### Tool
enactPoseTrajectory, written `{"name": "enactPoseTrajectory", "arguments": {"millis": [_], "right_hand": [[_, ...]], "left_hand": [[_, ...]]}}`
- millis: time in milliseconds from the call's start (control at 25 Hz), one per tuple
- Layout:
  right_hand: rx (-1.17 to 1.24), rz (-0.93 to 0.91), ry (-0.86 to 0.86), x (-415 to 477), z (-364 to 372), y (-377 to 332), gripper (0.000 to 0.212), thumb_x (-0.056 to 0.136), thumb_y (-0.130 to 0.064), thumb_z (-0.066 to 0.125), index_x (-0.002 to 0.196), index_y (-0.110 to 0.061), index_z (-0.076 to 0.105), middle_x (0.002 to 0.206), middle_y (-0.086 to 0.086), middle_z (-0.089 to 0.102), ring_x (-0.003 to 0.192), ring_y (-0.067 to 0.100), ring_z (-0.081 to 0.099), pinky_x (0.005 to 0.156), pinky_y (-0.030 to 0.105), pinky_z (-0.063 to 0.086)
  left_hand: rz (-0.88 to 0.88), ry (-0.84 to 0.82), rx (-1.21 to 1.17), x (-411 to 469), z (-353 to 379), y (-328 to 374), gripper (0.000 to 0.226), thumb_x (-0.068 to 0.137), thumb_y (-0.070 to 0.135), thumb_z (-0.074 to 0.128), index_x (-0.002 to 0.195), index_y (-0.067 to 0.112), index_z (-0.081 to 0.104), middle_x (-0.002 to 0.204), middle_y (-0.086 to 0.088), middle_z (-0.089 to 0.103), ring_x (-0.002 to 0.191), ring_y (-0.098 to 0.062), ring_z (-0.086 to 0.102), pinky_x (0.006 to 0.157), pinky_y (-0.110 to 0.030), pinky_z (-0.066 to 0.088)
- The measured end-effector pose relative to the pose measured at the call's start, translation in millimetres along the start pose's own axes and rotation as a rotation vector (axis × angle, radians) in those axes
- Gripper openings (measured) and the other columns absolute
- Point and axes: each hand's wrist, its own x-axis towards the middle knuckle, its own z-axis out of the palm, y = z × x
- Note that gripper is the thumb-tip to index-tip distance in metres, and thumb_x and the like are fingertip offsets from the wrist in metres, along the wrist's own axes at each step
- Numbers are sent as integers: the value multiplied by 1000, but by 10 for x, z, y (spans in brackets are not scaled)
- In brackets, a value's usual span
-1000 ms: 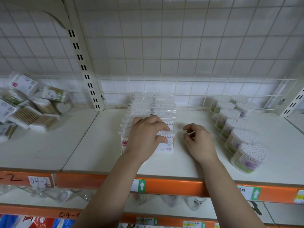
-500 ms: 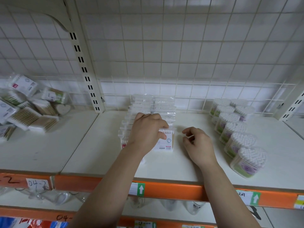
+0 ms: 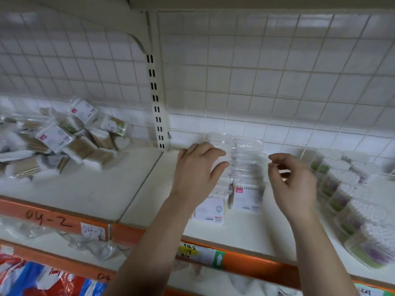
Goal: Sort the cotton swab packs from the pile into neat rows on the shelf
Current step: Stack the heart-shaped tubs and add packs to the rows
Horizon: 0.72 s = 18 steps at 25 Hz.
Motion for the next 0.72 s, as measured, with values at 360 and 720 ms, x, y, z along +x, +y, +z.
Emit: {"name": "enactPoseTrajectory", "arguments": {"millis": [360,720], "right_hand": [[145,-157,-175,-56,997,-934,17,89,-13,59,101,-23,66,99,-16,61,91,9,59,74,24,46],[123,-223,-358,-304,2186,-1575,15,88,-15,62,100,-23,66,94,-14,59,86,10,57,74,22,45]], "left_hand": [[-200,99,191,-349,-696,-1100,30,89,44,46,100,26,68,96,8,65,88,-17,60,82,-31,34],[-315,94,220,-775,-1290,-2155,30,89,43,48,104,26,68,105,8,66,95,-17,60,82,-34,41]]}}
